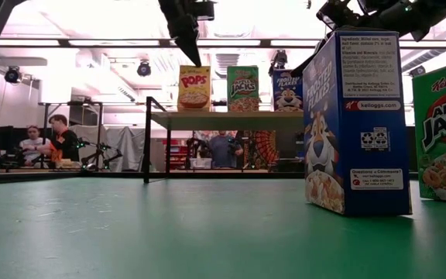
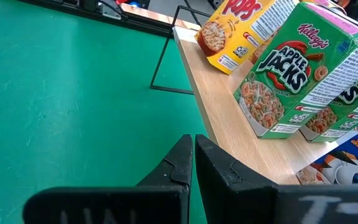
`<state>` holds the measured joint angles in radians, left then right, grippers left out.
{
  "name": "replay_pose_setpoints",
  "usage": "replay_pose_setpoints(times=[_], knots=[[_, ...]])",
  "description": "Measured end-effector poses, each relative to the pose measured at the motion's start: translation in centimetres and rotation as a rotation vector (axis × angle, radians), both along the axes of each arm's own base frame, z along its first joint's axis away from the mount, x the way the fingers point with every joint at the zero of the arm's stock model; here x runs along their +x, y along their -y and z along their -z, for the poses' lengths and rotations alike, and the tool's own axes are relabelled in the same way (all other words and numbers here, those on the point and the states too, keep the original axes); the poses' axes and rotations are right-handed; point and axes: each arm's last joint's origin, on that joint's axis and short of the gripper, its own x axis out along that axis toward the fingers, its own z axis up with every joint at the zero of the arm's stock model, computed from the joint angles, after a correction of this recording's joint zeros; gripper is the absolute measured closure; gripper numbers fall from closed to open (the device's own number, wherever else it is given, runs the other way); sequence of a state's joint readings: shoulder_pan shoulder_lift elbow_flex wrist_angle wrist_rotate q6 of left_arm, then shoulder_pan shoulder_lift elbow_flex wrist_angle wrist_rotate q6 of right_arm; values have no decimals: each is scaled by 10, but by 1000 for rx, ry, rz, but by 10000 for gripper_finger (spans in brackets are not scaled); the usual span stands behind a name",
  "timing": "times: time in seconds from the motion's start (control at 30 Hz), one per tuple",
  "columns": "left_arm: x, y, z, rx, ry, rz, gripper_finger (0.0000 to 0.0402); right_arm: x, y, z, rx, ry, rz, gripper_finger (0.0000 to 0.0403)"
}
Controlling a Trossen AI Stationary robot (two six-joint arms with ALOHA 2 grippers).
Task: Stack cereal on shelf
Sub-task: Put the left yellow cereal box on the shelf aligned with the other yellow cereal box
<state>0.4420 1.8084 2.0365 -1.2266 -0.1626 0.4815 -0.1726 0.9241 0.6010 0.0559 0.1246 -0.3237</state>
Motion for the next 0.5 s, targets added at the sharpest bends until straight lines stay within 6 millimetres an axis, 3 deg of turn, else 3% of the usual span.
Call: replay_pose_setpoints(times=[0.5], knots=[[3, 23, 1, -57, -15, 2, 401, 0, 0, 0, 0, 0, 0, 394]])
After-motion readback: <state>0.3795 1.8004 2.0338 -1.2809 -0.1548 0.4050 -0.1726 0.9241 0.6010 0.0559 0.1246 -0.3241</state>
